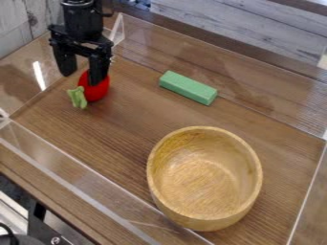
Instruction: Move the red object to the right side of the table
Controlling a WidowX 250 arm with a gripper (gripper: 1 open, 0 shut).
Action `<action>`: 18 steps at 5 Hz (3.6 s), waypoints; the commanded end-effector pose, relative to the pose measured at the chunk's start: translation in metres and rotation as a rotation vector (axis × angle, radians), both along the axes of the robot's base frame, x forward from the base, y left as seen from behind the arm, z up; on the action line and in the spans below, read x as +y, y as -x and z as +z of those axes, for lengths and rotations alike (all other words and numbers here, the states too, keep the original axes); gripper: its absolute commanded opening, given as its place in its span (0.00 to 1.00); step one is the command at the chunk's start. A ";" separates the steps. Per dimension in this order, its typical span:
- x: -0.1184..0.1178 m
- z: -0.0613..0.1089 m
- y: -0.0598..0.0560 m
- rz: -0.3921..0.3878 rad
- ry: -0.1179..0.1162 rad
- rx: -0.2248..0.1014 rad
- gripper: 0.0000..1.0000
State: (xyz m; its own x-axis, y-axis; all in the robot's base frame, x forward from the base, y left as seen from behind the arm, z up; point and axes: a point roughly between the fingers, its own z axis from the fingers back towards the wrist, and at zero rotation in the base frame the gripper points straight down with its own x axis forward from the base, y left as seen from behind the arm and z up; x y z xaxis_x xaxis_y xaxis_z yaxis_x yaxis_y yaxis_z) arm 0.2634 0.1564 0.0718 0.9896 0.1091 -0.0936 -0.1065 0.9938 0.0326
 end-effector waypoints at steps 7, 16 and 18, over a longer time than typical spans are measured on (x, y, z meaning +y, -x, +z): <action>0.014 -0.003 -0.023 0.056 -0.071 -0.025 1.00; 0.013 0.028 -0.045 0.097 -0.085 0.001 0.00; -0.081 0.030 -0.064 -0.036 -0.069 -0.023 0.00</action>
